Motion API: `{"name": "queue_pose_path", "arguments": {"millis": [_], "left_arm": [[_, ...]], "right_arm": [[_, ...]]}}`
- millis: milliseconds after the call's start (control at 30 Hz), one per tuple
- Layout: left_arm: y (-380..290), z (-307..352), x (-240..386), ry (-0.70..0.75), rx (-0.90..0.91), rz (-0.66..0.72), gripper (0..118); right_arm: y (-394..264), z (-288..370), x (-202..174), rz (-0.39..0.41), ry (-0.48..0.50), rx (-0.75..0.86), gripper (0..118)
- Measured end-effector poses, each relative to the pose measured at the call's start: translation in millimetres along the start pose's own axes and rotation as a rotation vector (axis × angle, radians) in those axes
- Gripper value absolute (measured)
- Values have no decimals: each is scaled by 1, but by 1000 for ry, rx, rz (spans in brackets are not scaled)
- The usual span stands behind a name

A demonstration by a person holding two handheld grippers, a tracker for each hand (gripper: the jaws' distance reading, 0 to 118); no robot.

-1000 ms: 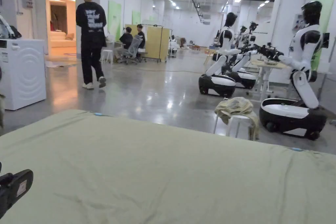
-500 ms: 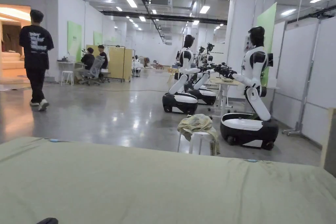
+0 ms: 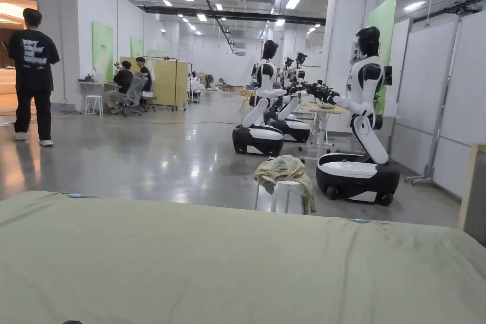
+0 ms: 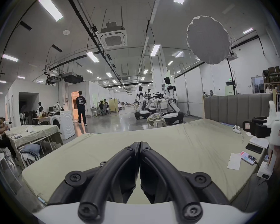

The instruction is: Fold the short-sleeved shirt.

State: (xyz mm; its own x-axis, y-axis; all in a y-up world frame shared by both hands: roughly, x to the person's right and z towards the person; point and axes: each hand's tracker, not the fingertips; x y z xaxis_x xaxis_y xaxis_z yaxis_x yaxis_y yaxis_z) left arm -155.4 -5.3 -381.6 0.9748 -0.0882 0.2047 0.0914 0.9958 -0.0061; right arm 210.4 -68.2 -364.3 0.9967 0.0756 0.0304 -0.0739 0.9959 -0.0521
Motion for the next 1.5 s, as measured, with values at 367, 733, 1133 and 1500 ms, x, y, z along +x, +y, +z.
{"name": "queue_pose_path", "arguments": {"millis": [367, 733, 1133, 1500], "left_arm": [[2, 5, -3, -1, 24, 6, 3], [0, 18, -4, 58, 117, 14, 60], [-3, 12, -1, 8, 90, 38, 60], [1, 6, 2, -22, 57, 56, 60]], "right_arm": [[5, 4, 0, 6, -17, 24, 0], [11, 10, -8, 8, -17, 98, 118], [12, 9, -5, -66, 50, 110, 118], [12, 0, -6, -86, -3, 38, 118]]}}
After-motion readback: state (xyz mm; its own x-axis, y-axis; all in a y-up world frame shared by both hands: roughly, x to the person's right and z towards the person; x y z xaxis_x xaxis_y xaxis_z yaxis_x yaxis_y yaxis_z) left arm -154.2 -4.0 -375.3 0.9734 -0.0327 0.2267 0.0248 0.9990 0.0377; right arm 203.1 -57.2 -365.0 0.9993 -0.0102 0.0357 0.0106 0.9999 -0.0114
